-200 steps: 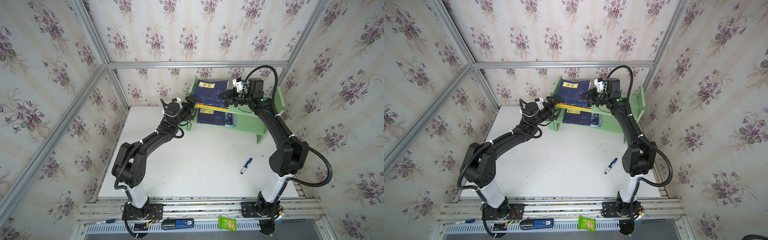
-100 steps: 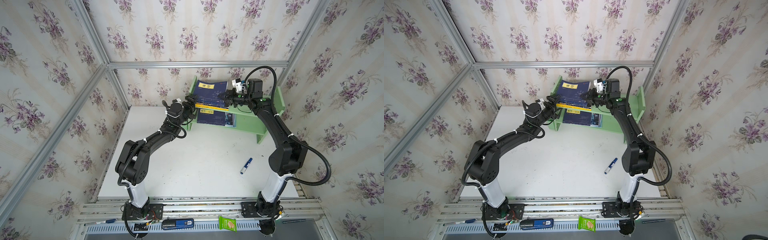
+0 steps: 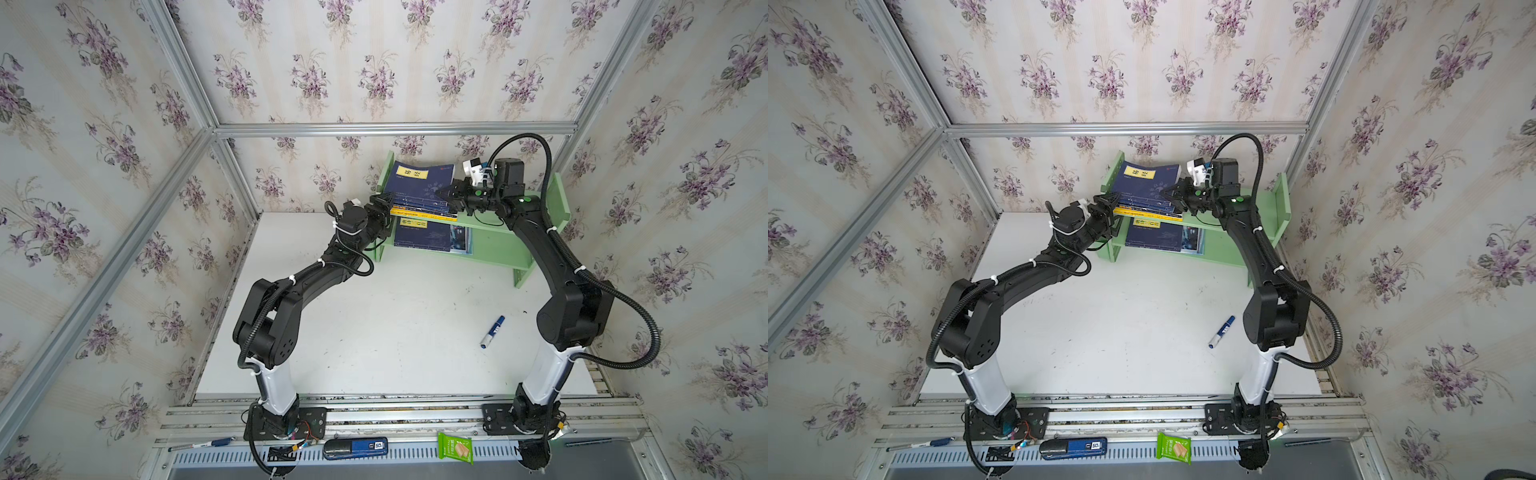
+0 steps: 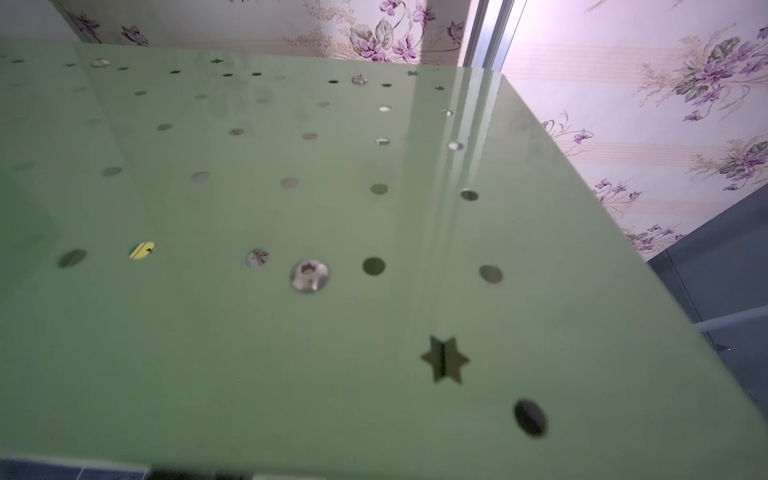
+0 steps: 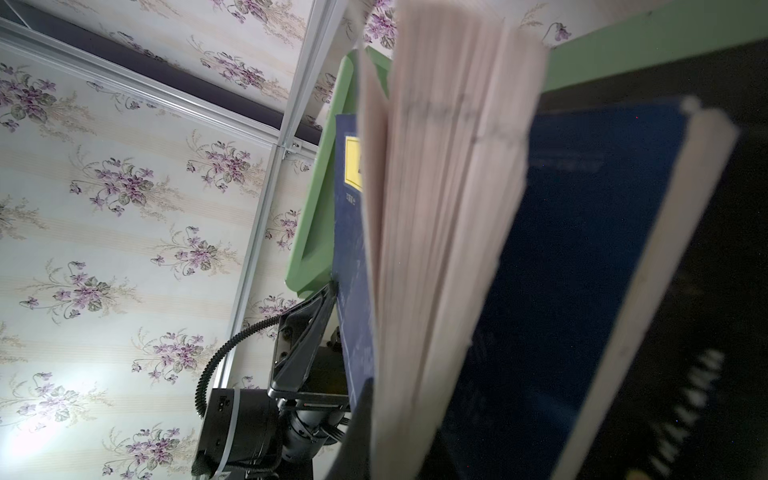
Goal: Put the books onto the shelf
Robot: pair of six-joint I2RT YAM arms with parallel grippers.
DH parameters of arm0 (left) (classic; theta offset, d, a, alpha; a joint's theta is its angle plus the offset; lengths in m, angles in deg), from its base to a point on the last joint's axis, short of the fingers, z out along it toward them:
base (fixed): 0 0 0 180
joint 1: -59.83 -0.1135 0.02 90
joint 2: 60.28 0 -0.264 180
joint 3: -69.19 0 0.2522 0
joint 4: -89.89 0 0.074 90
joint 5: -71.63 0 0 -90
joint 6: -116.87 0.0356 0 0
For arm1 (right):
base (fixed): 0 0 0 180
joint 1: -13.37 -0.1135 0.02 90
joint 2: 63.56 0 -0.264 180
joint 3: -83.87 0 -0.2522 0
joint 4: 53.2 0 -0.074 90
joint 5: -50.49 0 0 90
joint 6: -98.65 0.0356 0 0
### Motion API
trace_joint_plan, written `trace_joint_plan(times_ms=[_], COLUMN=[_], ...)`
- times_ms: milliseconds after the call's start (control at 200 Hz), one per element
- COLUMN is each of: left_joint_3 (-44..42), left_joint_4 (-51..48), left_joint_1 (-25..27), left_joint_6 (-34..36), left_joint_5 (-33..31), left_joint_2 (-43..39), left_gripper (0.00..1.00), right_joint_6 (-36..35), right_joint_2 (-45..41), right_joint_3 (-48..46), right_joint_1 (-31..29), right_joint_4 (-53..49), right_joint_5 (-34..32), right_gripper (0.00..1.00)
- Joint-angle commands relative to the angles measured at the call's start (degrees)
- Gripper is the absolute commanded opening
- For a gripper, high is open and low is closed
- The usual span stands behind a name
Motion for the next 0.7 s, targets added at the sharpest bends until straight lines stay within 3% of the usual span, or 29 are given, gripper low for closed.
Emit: trace_joint_plan(times_ms=[0, 165, 330, 460, 695], left_joint_3=[0.7, 0.6, 0.4, 0.3, 0.5], left_joint_4=[-0.2, -0.5, -0.6, -0.3, 0.2], left_joint_1=[0.1, 0.2, 0.2, 0.3, 0.4], left_joint_6=[0.2, 0.4, 0.5, 0.5, 0.2], left_joint_5=[0.1, 0.0, 0.0, 0.0, 0.3], left_joint_2=[0.2, 0.2, -0.1, -0.2, 0.2], left_gripper=[0.83, 0.82, 0.82, 0.82, 0.82], right_joint_6=[-1.1, -1.3, -2.5, -4.1, -6.8], right_joint_2=[0.0, -0.3, -1.1, -1.6, -1.3], right_joint_3=[-0.2, -0.5, -0.3, 0.5, 1.9], right_joint_1=[0.2, 0.5, 1.1, 1.6, 1.7], right_joint_4=[0.0, 0.0, -1.1, -3.3, -7.5], right_joint_5=[0.1, -0.2, -1.2, -2.8, -5.5], right_gripper=[0.05, 0.11, 0.27, 0.34, 0.35])
